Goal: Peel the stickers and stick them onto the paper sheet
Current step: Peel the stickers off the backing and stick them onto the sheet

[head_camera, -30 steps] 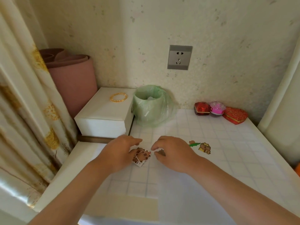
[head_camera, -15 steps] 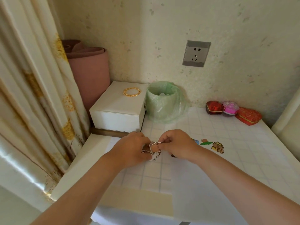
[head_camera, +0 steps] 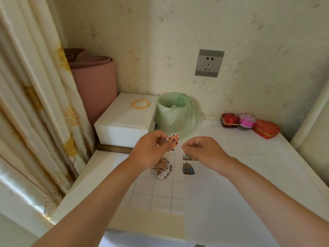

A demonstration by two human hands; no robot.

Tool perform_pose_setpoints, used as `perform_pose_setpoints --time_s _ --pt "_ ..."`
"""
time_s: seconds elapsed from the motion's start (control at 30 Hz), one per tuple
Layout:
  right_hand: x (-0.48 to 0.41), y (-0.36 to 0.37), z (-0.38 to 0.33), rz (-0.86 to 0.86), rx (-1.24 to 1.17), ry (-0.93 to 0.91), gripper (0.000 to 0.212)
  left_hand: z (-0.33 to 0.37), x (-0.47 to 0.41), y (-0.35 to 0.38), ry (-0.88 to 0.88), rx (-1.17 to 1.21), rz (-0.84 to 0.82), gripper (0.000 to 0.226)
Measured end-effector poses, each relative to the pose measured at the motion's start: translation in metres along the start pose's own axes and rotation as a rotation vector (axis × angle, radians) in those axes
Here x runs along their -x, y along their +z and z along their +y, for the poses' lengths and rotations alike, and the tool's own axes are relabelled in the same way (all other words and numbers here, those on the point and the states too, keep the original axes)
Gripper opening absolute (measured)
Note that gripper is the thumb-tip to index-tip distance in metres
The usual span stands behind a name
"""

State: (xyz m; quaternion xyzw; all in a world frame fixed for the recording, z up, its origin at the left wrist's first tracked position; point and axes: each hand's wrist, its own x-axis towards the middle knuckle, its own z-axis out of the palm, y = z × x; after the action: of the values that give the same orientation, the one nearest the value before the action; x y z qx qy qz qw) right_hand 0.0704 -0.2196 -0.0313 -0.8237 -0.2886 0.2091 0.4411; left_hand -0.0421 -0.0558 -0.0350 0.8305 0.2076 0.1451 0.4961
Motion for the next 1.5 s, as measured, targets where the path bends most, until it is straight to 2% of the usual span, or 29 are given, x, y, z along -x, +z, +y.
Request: perform_pose_setpoints --time_s 0.07,0.2,0.3,0.5,0.63,0.87,1.0,1.1,1.3,1.5 --pt "0.004 -0.005 0.005 0.005 0.037 -0.004 0.009 0.005 -0.001 0.005 -0.002 0.009 -0.012 0.013" --pt "0.01 -0.014 0.004 0.008 -0.172 0.014 0.012 0.014 -0.003 0.02 0.011 0.014 -0.092 0.014" --pt "0.01 -0.021 0.005 0.063 -0.223 0.011 0.01 0.021 -0.006 0.029 0.034 0.027 -0.125 0.012" --pt "0.005 -0.028 0.007 0.098 -0.233 0.032 0.004 0.028 -0.017 0.041 0.093 0.009 -0.14 0.008" --pt "0.001 -0.031 0.008 0.132 -0.308 0.003 0.004 0.032 -0.025 0.045 0.062 -0.006 -0.097 0.013" --pt "0.001 -0.033 0.01 0.13 -0.314 0.004 0.002 0.037 -0.025 0.052 -0.033 0.201 -0.064 0.006" --pt "0.002 -0.04 0.011 0.053 -0.405 0.077 0.013 0.039 -0.024 0.053 -0.07 0.28 -0.064 0.005" --pt "0.002 -0.039 0.013 0.077 -0.318 0.032 0.008 0.041 -0.022 0.054 -0.074 0.267 -0.085 0.003" --pt "0.002 -0.03 0.014 0.251 -0.107 -0.072 0.012 0.04 -0.017 0.057 -0.044 0.247 -0.066 0.009" --pt "0.004 -0.035 0.009 0.067 -0.368 0.096 0.014 0.042 -0.017 0.053 -0.088 0.318 -0.061 0.009"
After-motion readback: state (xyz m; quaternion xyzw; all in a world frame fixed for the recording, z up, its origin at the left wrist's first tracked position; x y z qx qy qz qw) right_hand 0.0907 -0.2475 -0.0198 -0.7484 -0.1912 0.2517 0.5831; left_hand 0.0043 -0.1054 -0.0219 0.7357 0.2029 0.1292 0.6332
